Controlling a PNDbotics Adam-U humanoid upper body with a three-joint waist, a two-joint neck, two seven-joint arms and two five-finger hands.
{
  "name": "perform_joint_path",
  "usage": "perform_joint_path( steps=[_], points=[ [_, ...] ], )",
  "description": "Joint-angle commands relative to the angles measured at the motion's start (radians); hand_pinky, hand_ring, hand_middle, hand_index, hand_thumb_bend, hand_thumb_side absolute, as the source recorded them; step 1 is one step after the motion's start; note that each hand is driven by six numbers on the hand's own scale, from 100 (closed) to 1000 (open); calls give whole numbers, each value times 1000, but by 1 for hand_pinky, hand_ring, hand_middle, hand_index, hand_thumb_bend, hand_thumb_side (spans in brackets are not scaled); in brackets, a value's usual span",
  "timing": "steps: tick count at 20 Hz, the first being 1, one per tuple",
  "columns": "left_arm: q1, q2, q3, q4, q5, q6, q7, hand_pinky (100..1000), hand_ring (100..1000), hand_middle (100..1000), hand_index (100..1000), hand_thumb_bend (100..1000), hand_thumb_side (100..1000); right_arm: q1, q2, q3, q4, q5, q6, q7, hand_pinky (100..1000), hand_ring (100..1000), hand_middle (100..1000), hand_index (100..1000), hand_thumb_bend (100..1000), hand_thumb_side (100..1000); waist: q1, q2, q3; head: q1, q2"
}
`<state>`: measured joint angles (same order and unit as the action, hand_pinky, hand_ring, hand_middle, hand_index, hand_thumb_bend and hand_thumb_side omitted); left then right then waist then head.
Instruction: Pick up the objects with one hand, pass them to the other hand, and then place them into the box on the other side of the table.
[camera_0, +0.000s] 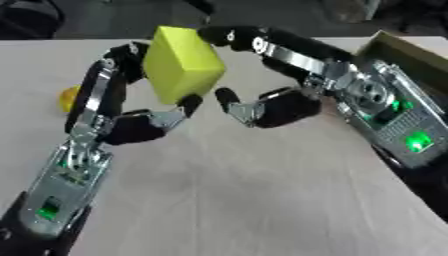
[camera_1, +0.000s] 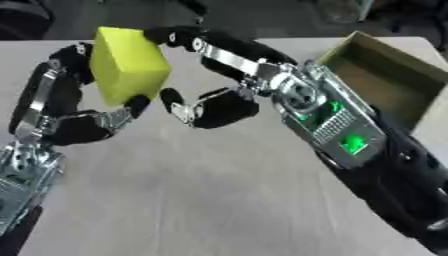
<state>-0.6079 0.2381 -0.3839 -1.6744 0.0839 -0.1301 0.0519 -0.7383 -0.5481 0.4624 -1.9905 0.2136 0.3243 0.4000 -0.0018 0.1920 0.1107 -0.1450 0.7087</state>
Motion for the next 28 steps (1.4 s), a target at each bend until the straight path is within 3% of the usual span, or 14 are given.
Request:
perform_joint_path(
  steps=[1, 15, 22, 28],
  points=[
    [-25, 18, 19, -12, 58, -17, -27, 484, 463, 320, 363, 100, 100, -15, -4, -10, -9, -5, 13, -1, 1000, 1000, 956, 1000, 100, 199, 0, -13, 1, -9, -1],
    [-2, 22, 27, 47, 179, 65, -18, 414, 431, 298, 346, 110, 100, -26, 3, -22, -9, -31, 41, -34, 1000, 1000, 959, 1000, 100, 185, 0, -13, -2, -21, 18],
    [11, 31, 38, 83, 137, 66, -25, 400, 419, 284, 341, 132, 100, -27, -1, -29, -9, -43, 51, -51, 1000, 1000, 960, 1000, 100, 181, 1, -10, -3, -24, 19],
    [11, 39, 51, 103, 8, 67, -65, 396, 415, 281, 339, 176, 100, -27, -2, -28, -9, -46, 59, -38, 1000, 1000, 958, 1000, 100, 179, -2, -10, -2, -24, 15]
  ],
)
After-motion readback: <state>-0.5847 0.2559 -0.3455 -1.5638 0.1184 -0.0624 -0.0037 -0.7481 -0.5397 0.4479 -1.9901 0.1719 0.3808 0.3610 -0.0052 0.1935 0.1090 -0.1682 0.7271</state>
